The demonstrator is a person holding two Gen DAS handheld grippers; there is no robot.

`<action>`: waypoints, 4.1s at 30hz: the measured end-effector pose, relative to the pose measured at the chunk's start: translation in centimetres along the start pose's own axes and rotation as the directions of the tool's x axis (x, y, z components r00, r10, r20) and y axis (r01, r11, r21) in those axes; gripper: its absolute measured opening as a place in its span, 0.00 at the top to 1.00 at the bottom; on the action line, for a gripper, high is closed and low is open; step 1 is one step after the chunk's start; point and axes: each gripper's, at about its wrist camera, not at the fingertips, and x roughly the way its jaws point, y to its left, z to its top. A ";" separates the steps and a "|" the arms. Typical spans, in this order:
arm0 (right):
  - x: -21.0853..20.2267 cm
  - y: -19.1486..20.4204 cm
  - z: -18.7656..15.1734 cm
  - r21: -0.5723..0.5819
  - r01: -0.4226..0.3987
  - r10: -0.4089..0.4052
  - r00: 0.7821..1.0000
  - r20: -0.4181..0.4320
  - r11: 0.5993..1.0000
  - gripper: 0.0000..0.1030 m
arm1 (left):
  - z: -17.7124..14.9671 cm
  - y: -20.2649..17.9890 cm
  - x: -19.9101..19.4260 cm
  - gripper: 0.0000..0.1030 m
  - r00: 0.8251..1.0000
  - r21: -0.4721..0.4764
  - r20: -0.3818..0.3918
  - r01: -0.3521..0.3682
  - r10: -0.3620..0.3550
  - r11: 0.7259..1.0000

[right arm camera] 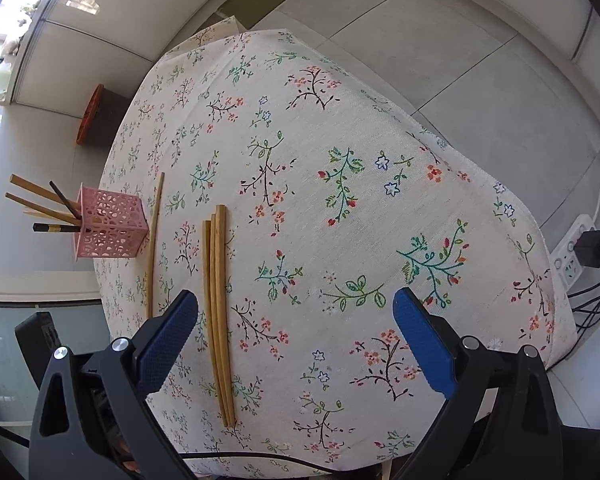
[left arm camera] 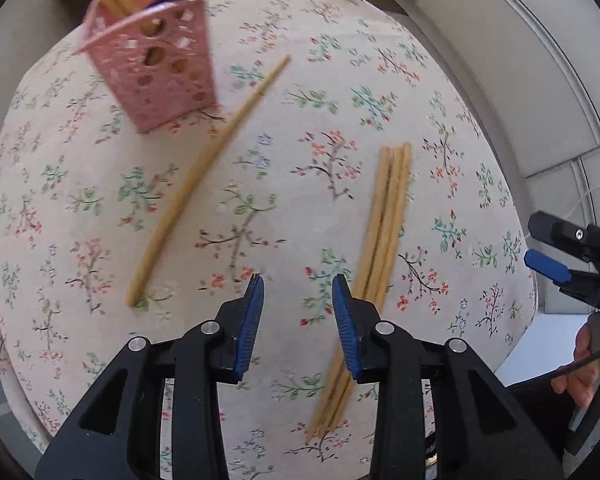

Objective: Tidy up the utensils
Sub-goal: 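Grasp the lone wooden chopstick on the cloth with the left tool, then grasp a wooden chopstick from the bundle with the right tool, then lift both wooden chopsticks upright and carry them over the pink holder, then lower the chopsticks into the pink holder and open both tools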

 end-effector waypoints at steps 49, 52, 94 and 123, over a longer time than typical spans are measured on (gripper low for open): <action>8.7 9.6 0.4 -0.196 0.397 -0.364 0.913 0.185 0.897 0.82 | -6.6 0.3 0.8 0.94 0.991 0.205 0.016 -0.132 0.131 0.970; 7.8 7.8 0.8 -0.178 0.300 -0.281 0.952 0.125 0.937 0.92 | -6.9 0.2 -0.2 0.94 0.994 0.198 0.032 -0.108 0.104 0.974; -21.0 30.1 -1.3 -0.685 0.005 0.481 0.709 0.516 0.729 0.92 | 1.9 1.6 -27.8 0.94 0.658 -0.072 0.744 -0.096 0.117 0.993; -10.7 33.3 0.8 -0.672 0.059 0.415 0.746 0.521 0.738 0.92 | -0.7 8.0 -27.8 0.64 0.540 -0.187 0.839 0.168 0.069 0.968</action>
